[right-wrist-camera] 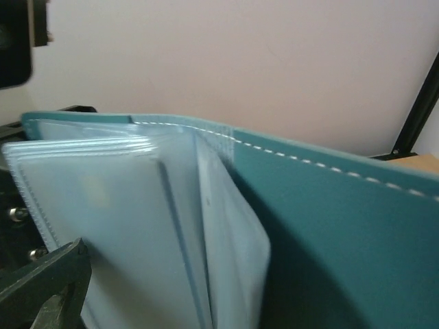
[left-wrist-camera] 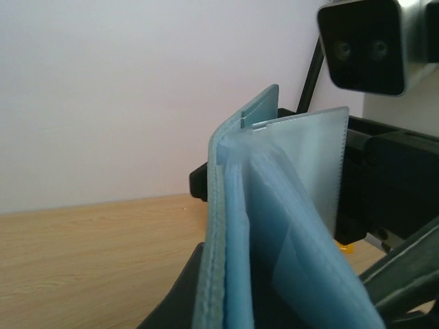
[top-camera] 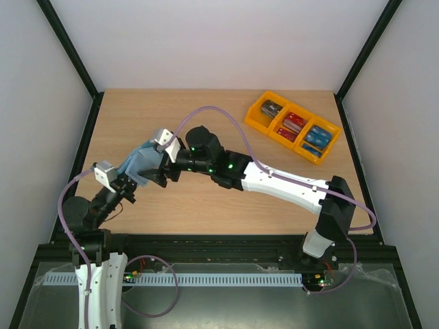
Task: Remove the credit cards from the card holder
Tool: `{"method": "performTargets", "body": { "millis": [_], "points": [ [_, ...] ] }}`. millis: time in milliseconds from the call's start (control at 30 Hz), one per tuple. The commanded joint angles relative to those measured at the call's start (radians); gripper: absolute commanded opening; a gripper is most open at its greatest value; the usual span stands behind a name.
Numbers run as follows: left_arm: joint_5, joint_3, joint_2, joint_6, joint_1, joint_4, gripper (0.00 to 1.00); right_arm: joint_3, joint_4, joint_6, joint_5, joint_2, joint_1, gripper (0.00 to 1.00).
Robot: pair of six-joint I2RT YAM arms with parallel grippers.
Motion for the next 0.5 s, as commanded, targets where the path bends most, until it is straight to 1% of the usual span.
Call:
{"method": "performTargets", "body": {
  "millis": [0,133,167,233,333,400,467],
  "points": [
    [0.041,0.008,0.003,-0.016,0.002,0.054,0.02,0.044,0.042,-0.004,0.086,0.026,0.023,0.99],
    [0.050,0.003,0.002,-0.021,0.001,0.059,0.02,0.063,0.027,0.005,0.140,0.039,0.023,1.00],
    [0.052,0.003,0.002,-0.022,0.002,0.063,0.02,0.080,0.008,0.010,0.148,0.050,0.023,0.97],
    [0.061,0.001,0.000,-0.024,0.002,0.071,0.02,0.108,-0.020,0.022,0.169,0.064,0.021,0.87],
    [0.081,0.001,-0.005,-0.027,0.002,0.077,0.02,0.124,-0.035,0.025,0.191,0.068,0.018,0.65],
    [0.098,-0.001,-0.008,-0.030,0.001,0.083,0.02,0.130,-0.047,0.026,0.190,0.070,0.014,0.52],
    [0.115,-0.002,-0.013,-0.035,0.001,0.092,0.02,0.134,-0.062,0.028,0.183,0.072,0.006,0.44]
  ]
}}
